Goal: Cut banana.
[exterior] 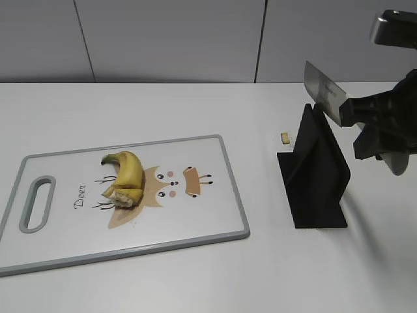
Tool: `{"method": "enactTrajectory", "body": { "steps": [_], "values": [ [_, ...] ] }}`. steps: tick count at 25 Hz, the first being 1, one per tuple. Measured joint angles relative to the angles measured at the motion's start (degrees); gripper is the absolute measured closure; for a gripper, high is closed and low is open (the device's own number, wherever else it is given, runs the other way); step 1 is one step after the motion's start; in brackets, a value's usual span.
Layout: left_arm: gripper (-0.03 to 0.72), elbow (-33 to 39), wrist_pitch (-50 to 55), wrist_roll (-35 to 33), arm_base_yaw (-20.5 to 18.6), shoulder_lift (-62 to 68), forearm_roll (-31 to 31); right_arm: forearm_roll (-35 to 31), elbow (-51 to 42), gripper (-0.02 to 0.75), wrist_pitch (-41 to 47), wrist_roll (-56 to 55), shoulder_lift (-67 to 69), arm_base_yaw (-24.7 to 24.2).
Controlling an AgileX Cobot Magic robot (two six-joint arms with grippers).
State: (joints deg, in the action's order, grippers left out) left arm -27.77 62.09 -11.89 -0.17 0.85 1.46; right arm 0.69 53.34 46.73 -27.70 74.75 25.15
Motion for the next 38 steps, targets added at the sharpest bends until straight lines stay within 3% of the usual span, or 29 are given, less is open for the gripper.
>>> {"method": "enactTrajectory", "body": {
  "steps": [28,30,38],
  "values": [
    [0.135,0.0,0.0,0.05,0.0,0.0,0.0,-6.76,0.0,0.562,4.56,2.1,7.08,0.0],
    [0.135,0.0,0.0,0.05,0.0,0.0,0.0,-6.95,0.0,0.513,4.21,2.1,7.08,0.0],
    [0.135,0.0,0.0,0.05,0.0,0.0,0.0,-7.02,0.0,0.196,3.66,3.25,7.08,0.0]
  ]
}}
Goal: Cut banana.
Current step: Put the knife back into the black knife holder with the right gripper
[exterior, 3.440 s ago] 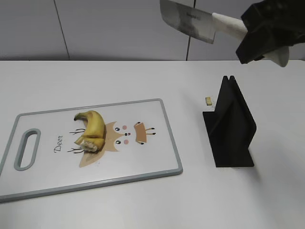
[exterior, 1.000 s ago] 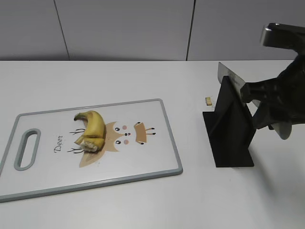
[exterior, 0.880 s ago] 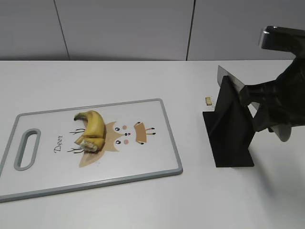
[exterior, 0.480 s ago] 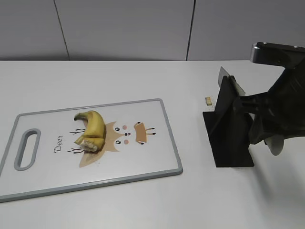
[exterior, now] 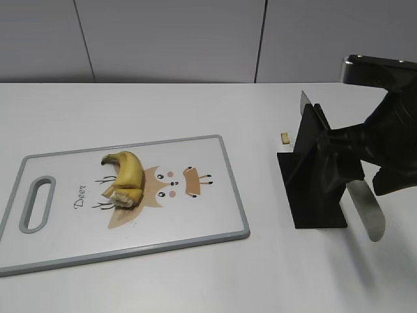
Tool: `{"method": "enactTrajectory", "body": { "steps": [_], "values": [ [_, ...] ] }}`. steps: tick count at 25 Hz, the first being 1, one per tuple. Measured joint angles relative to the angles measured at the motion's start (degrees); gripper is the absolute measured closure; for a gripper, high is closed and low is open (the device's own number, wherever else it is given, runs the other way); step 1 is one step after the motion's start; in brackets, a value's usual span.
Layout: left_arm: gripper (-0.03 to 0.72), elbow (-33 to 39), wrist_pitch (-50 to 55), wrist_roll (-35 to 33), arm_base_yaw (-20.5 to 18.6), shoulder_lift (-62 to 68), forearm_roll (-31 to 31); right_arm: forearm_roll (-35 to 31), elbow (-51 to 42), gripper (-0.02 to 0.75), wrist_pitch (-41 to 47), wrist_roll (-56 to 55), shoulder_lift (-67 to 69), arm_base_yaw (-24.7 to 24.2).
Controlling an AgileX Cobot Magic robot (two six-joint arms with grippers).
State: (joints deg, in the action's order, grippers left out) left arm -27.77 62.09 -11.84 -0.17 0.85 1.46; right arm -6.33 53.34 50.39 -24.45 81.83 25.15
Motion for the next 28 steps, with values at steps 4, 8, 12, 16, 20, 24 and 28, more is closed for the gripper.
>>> {"method": "enactTrajectory", "body": {
  "steps": [4,8,12,16,20,24,28],
  "values": [
    [0.135,0.0,0.0,0.0,0.0,0.0,0.0,0.55,1.62,0.13,0.06,1.55,0.0,0.0],
    [0.135,0.0,0.0,0.0,0.0,0.0,0.0,0.69,4.6,0.122,0.31,6.32,-0.75,0.0],
    [0.135,0.0,0.0,0.0,0.0,0.0,0.0,0.91,7.51,0.125,2.63,11.33,-5.28,0.0],
    [0.135,0.0,0.0,0.0,0.0,0.0,0.0,1.92,8.43,0.135,3.09,17.29,-13.55,0.0],
    [0.135,0.0,0.0,0.0,0.0,0.0,0.0,2.42,7.46,0.146,2.36,24.45,-22.32,0.0],
    [0.135,0.0,0.0,0.0,0.0,0.0,0.0,2.42,1.81,0.147,-0.45,26.81,-31.07,0.0],
    [0.135,0.0,0.0,0.0,0.0,0.0,0.0,2.42,-5.77,0.148,-4.33,27.27,-41.01,0.0]
  ]
}}
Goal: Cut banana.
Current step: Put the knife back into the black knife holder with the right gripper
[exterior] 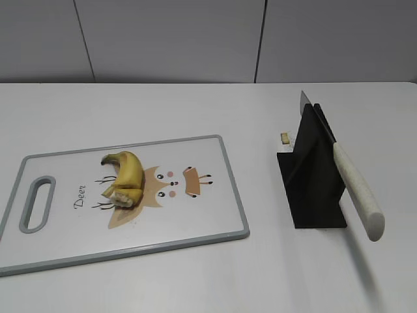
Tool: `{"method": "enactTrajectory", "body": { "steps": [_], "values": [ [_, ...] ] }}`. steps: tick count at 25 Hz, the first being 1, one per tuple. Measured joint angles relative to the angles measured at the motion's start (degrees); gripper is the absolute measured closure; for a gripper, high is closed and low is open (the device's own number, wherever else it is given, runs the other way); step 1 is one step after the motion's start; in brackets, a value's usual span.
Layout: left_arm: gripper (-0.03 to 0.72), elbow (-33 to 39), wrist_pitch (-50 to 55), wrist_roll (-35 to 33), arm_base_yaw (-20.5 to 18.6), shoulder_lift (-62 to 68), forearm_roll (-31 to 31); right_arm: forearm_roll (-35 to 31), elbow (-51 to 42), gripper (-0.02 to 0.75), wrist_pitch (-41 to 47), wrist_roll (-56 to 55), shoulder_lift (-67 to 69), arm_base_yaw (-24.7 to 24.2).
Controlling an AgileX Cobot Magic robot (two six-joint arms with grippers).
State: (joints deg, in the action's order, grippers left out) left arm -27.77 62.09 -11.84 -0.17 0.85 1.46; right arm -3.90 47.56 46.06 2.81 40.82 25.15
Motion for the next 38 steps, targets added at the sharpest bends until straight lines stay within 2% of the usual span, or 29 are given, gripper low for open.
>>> {"method": "enactTrajectory", "body": {
  "steps": [6,10,16,38],
  "values": [
    [0.135,0.0,0.0,0.0,0.0,0.0,0.0,0.13,-11.72,0.152,-0.69,0.33,-15.82,0.0],
    [0.135,0.0,0.0,0.0,0.0,0.0,0.0,0.13,-15.84,0.153,5.29,0.4,-24.46,0.0],
    [0.135,0.0,0.0,0.0,0.0,0.0,0.0,0.24,-18.44,0.153,13.04,0.46,-32.8,0.0],
    [0.135,0.0,0.0,0.0,-0.07,0.0,0.39,2.63,-18.75,0.155,13.72,-1.48,-41.15,0.0]
  ]
}}
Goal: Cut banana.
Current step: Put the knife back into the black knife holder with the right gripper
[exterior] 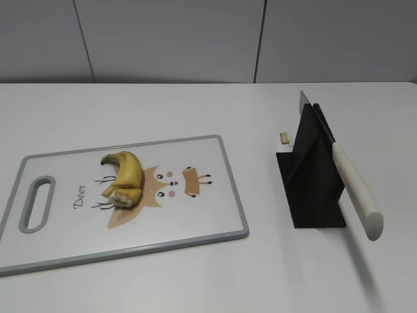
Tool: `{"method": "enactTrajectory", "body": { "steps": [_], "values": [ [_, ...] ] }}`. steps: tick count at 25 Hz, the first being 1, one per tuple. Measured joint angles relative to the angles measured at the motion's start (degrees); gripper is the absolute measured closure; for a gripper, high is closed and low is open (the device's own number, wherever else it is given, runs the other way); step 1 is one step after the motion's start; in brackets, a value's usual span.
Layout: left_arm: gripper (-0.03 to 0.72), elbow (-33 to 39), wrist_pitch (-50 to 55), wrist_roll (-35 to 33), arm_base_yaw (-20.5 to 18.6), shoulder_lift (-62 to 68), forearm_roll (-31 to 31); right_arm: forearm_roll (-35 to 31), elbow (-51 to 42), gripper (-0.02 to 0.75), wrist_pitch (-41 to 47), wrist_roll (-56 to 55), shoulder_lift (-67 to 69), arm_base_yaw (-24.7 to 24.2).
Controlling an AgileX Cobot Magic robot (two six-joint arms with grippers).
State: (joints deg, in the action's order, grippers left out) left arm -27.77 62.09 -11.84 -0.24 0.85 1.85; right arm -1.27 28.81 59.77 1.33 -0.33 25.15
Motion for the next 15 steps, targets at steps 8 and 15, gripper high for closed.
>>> {"method": "enactTrajectory", "body": {
  "steps": [8,15],
  "values": [
    [0.135,0.0,0.0,0.0,-0.12,0.0,0.04,0.0,0.0,0.155,0.0,0.0,-0.05,-5.48],
    [0.139,0.0,0.0,0.0,-0.12,0.0,0.04,0.0,0.0,0.177,0.0,-0.05,-0.05,-16.06]
  ]
}}
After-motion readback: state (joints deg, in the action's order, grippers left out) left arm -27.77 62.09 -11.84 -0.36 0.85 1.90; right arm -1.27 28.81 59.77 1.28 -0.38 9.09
